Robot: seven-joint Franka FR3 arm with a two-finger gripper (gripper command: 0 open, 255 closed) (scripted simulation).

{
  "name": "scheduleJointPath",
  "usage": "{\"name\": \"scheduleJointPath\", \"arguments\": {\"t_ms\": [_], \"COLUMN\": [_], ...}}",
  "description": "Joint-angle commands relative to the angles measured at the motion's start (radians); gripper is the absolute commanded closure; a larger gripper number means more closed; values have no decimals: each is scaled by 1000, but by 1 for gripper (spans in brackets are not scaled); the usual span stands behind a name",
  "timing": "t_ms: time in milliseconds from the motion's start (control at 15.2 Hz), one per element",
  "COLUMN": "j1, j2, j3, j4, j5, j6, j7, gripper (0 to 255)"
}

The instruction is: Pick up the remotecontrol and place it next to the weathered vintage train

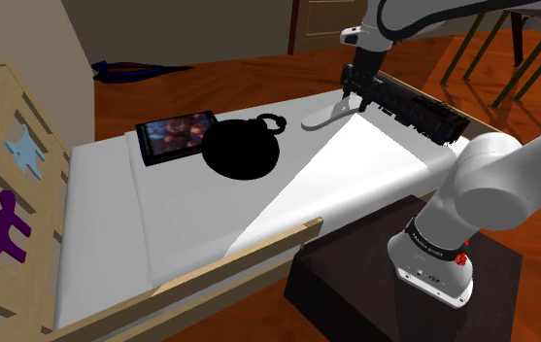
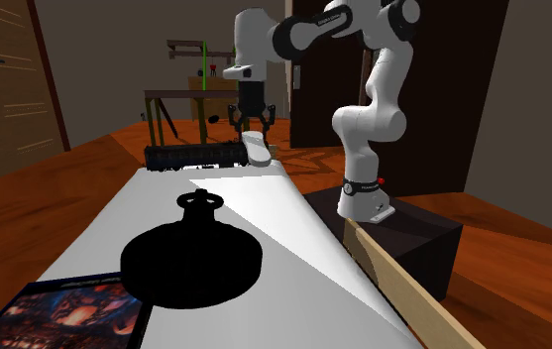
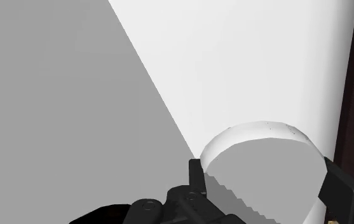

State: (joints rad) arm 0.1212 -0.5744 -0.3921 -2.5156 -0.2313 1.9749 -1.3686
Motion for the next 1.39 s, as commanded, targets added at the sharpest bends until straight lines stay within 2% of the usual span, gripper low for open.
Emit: {"name": "scheduleJointPath", "arguments": {"t_ms": [0, 660, 1122, 1320], "j1": [-21, -97, -95, -92], "j2": [2, 70, 193, 209], "j3": [-39, -254, -432, -449], "j4": [10, 116, 253, 239], "j5": [-21, -91, -70, -67], "j6": [-2, -1, 14, 43], "j7": [-50, -311, -518, -528], "gripper": [255, 255, 255, 255]}}
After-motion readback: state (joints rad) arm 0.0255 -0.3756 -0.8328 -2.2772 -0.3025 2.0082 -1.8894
